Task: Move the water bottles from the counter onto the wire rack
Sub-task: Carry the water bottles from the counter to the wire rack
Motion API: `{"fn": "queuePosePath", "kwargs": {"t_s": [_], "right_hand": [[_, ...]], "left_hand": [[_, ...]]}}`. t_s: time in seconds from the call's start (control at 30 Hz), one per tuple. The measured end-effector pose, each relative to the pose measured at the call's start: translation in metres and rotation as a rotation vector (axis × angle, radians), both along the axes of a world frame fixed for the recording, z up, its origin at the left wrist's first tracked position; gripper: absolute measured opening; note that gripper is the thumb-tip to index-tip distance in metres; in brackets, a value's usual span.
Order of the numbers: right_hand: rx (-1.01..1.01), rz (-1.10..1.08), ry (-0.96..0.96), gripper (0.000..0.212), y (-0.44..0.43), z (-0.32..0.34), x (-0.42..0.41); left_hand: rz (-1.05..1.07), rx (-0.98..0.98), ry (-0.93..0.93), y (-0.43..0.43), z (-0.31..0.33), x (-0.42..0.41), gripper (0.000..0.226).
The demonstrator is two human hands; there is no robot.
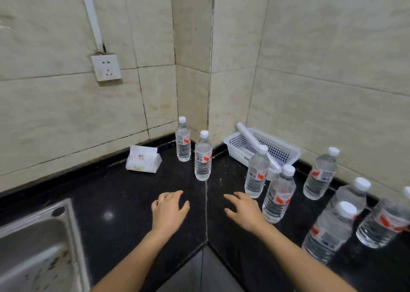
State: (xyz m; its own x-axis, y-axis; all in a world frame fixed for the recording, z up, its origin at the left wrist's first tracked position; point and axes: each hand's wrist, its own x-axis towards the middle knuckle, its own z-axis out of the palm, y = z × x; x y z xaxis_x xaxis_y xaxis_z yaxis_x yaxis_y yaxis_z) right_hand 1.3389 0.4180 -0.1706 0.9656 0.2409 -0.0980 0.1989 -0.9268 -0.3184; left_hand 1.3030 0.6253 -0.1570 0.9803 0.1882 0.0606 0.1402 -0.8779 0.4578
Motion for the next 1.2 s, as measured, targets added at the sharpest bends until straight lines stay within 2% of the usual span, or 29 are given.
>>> {"fn": "queuePosePath", "kwargs": {"t_s": [0.17,0.33,0.57,0.67,0.8,0.93,1.07,1.2], "right_hand": [[0.113,0.004,0.089,0.055,0.023,-0.005,0.086],[0.387,-0.099,0.195,0.066,0.047,-0.006,0.144],[0.724,-0.266,0.201,0.077,0.074,-0.004,0.195],[0.826,-0.240,0.188,0.069,0.081,-0.012,0.214],[0.877,-0.227,0.168,0.073,0.087,-0.027,0.237],[0.882,-0.273,0.212,0.076,0.092,-0.041,0.248],[0.859,-0.321,0.223,0.075,0.093,-0.048,0.259],[0.851,-0.356,0.213,0.075,0.097,-0.049,0.266]], "left_hand": [[0.046,-0.010,-0.003,0.009,0.012,0.078,0.045],[0.111,-0.048,-0.005,0.022,0.004,0.124,0.044],[0.125,-0.145,0.029,0.032,-0.022,0.198,0.049],[0.112,-0.140,0.013,0.036,-0.028,0.234,0.053],[0.112,-0.113,-0.021,0.047,-0.036,0.283,0.060],[0.127,-0.133,-0.015,0.050,-0.045,0.318,0.081],[0.147,-0.267,-0.046,0.045,-0.049,0.344,0.101],[0.175,-0.442,-0.108,0.043,-0.056,0.357,0.109]]}}
